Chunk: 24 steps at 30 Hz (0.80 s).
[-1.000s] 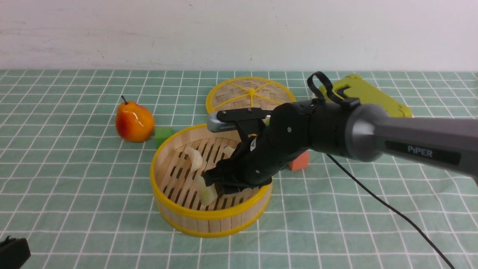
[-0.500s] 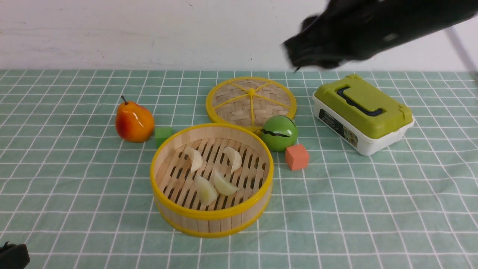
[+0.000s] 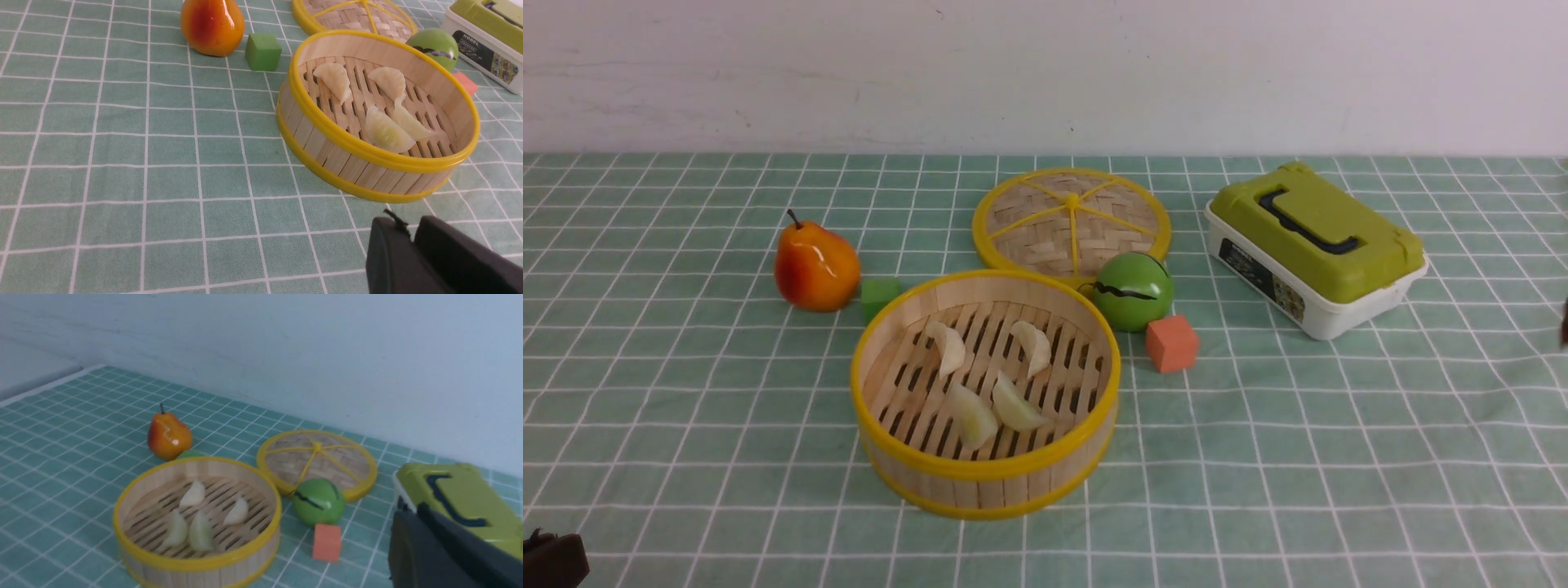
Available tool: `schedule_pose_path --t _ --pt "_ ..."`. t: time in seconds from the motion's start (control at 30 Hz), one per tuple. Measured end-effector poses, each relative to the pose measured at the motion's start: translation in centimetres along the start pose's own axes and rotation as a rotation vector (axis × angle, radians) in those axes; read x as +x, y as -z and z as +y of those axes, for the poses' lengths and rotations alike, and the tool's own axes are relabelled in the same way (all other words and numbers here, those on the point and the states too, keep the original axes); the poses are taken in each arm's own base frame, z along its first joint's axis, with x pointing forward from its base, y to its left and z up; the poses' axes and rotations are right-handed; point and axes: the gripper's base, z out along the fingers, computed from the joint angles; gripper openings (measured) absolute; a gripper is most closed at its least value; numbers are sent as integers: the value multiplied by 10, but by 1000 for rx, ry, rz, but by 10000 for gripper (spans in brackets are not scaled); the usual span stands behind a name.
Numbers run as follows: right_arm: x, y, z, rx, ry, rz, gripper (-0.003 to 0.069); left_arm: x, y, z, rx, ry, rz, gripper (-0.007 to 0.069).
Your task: Put the dumplings into the steamer on the table with the blue tablecloth.
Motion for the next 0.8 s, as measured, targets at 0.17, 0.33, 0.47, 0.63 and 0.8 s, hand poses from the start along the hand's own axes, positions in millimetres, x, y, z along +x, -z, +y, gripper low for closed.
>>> schedule_pose_path --t 0.17,0.33,0.47,0.63,0.8 --pt "69 13 2 -44 32 -17 -19 0 0 0 -1 0 1 90" --pt "93 20 1 -45 19 -12 -15 0 0 0 -1 0 1 91" --pt "100 20 1 -44 7 4 -12 0 0 0 -1 0 2 96" --pt "102 20 0 -37 3 22 -11 0 0 0 -1 0 2 99" --pt "105 24 -2 -14 -32 -2 -11 0 0 0 -1 0 2 101"
